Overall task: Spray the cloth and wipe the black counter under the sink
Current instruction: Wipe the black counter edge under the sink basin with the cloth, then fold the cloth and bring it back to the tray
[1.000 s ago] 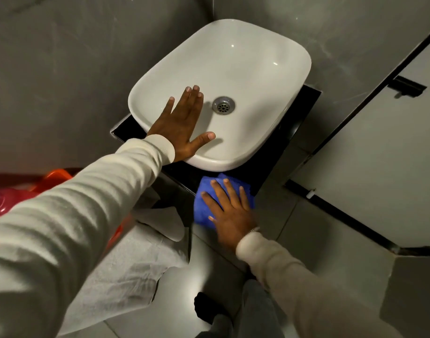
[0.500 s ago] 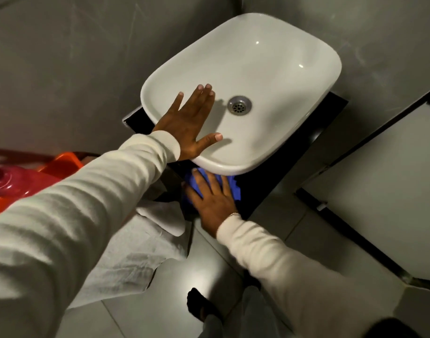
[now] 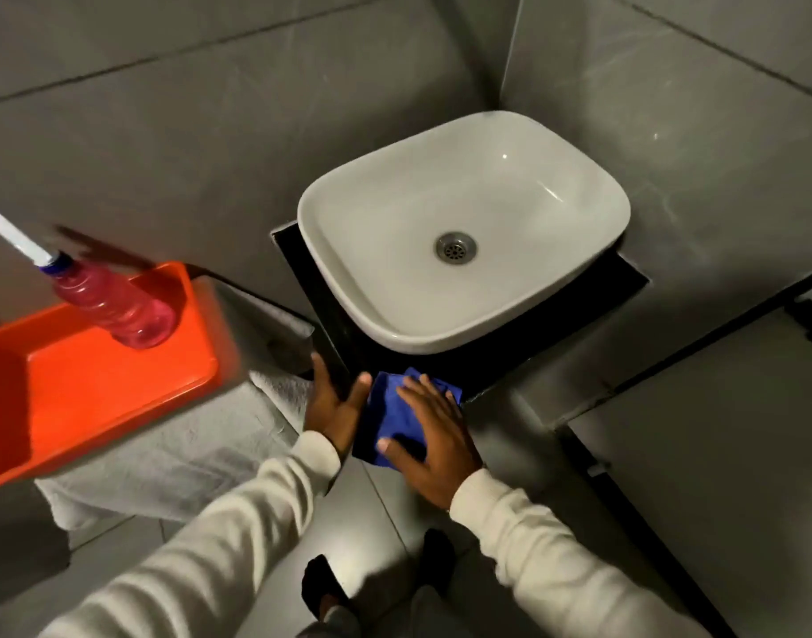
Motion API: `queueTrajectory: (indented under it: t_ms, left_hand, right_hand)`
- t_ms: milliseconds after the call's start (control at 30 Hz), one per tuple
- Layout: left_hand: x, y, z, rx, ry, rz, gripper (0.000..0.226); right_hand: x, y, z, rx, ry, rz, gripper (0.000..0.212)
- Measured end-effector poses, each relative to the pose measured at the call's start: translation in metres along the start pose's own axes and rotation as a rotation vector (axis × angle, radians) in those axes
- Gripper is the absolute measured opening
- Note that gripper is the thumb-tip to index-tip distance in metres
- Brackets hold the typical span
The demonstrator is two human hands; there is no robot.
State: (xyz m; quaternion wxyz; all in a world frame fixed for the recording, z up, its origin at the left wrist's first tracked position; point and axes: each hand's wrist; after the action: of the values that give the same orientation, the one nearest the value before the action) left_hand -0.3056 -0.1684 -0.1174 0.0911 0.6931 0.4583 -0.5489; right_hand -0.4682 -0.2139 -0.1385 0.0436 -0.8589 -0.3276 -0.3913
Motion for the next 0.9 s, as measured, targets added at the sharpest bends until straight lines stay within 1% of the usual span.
queueTrajectory:
  t_ms: [33, 67, 100, 133, 167, 200, 267, 333, 433, 500, 567, 700, 767, 833, 900]
  left_hand:
    - [0.011, -0.012, 0.007, 0.059, -0.075, -0.121, 0.075]
    - [0.019, -0.021, 0.012, 0.099, -0.158, -0.215, 0.060]
    - [0.024, -0.028, 0.015, 0.103, -0.229, -0.287, 0.045]
    - [0.025, -0.032, 0.017, 0.082, -0.251, -0.326, 0.034]
    - [0.025, -0.034, 0.018, 0.053, -0.231, -0.341, 0.028]
    - [0.024, -0.036, 0.017, 0.030, -0.204, -0.342, 0.027]
    - [0.020, -0.039, 0.011, 0.012, -0.161, -0.344, 0.025]
    - [0.018, -0.043, 0.001, -0.009, -0.210, -0.389, 0.019]
    - [0.022, -0.054, -0.022, -0.035, -0.350, -0.459, 0.020]
    - [0.026, -0.060, -0.040, -0.032, -0.425, -0.487, 0.022]
    - [0.027, -0.062, -0.063, -0.038, -0.484, -0.458, 0.021]
    - [0.032, -0.052, -0.122, -0.185, -0.605, -0.347, 0.026]
    - [0.032, -0.042, -0.153, -0.238, -0.694, -0.289, 0.025]
    - [0.033, -0.029, -0.188, -0.272, -0.792, -0.237, 0.027]
    - [0.037, -0.013, -0.230, -0.305, -0.881, -0.174, 0.030]
  right_hand:
    - [0.001, 0.000, -0.005, -0.134, 0.101, 0.089, 0.057]
    - [0.002, 0.000, -0.009, -0.244, 0.140, 0.186, 0.049]
    - [0.002, 0.000, -0.011, -0.289, 0.134, 0.274, 0.044]
    - [0.003, -0.002, -0.011, -0.276, 0.103, 0.353, 0.043]
    - [0.003, -0.005, -0.010, -0.237, 0.064, 0.408, 0.045]
    - [0.004, -0.008, -0.008, -0.193, 0.029, 0.431, 0.046]
    - [0.008, -0.014, -0.002, -0.164, 0.028, 0.471, 0.049]
    - [0.015, -0.020, 0.003, -0.162, 0.131, 0.563, 0.048]
    - [0.034, -0.029, 0.014, -0.157, 0.316, 0.633, 0.041]
    - [0.051, -0.036, 0.025, -0.142, 0.354, 0.601, 0.040]
    - [0.071, -0.038, 0.035, -0.103, 0.391, 0.532, 0.037]
    - [0.120, -0.018, 0.065, 0.000, 0.473, 0.401, 0.032]
    - [0.145, 0.001, 0.081, 0.002, 0.473, 0.321, 0.031]
    - [0.174, 0.023, 0.099, 0.000, 0.515, 0.287, 0.033]
    - [0.212, 0.046, 0.124, 0.049, 0.581, 0.263, 0.041]
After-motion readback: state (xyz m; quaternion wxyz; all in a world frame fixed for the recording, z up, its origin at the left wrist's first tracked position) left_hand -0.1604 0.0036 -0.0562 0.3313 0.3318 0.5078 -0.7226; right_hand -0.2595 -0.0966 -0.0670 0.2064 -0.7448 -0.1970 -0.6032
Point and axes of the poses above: each hand's wrist, its own y-axis towards the middle knuckle, its own z-axis out of the palm, x = y × z, and after that the axes turned 7 degrees about -x, right-handed
